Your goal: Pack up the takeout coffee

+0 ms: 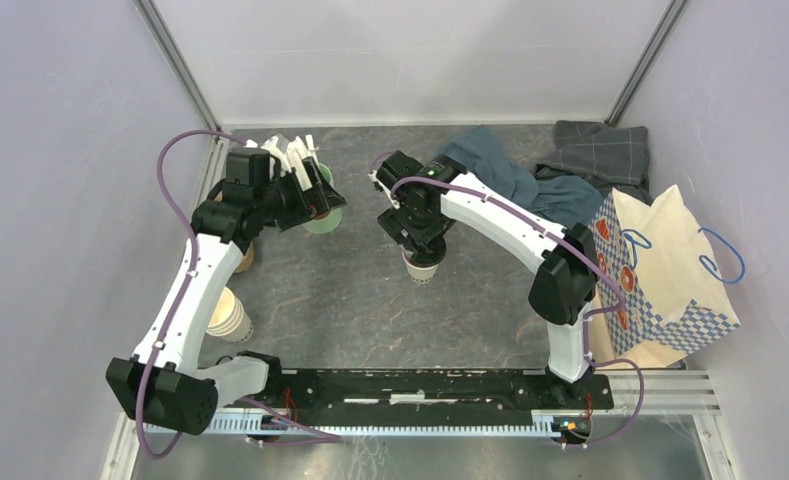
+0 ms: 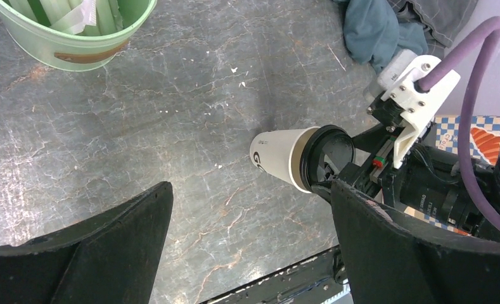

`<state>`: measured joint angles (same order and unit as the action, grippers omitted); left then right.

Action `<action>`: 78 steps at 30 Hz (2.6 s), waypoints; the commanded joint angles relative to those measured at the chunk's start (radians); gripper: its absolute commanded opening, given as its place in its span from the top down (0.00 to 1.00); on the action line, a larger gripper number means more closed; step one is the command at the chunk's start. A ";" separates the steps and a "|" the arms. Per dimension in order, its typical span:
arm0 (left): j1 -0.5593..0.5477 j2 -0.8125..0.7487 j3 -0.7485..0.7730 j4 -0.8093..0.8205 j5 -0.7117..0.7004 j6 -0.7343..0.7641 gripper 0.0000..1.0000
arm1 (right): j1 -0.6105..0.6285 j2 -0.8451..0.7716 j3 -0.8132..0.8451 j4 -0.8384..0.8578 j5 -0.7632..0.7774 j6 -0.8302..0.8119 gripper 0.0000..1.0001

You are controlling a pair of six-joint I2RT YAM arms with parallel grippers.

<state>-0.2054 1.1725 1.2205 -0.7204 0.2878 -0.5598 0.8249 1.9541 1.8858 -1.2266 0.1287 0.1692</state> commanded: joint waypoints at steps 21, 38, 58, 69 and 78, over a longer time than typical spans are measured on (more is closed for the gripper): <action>-0.009 -0.022 -0.007 -0.006 -0.017 0.064 0.00 | 0.010 0.035 0.020 0.023 -0.027 -0.005 0.13; -0.017 -0.005 -0.013 -0.005 0.045 0.062 0.00 | 0.005 0.007 0.127 -0.027 -0.056 0.003 0.02; -0.270 0.206 -0.219 0.446 0.312 -0.407 0.28 | -0.547 -0.633 -1.038 0.982 -0.973 0.186 0.22; -0.264 0.345 -0.212 0.506 0.329 -0.419 0.44 | -0.609 -0.479 -1.034 1.160 -1.085 0.273 0.21; -0.259 0.378 -0.220 0.480 0.333 -0.378 0.45 | -0.597 -0.419 -1.032 1.220 -1.126 0.305 0.28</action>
<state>-0.4725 1.5337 0.9913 -0.2569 0.6048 -0.9596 0.2169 1.5112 0.8173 -0.0765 -0.9520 0.4603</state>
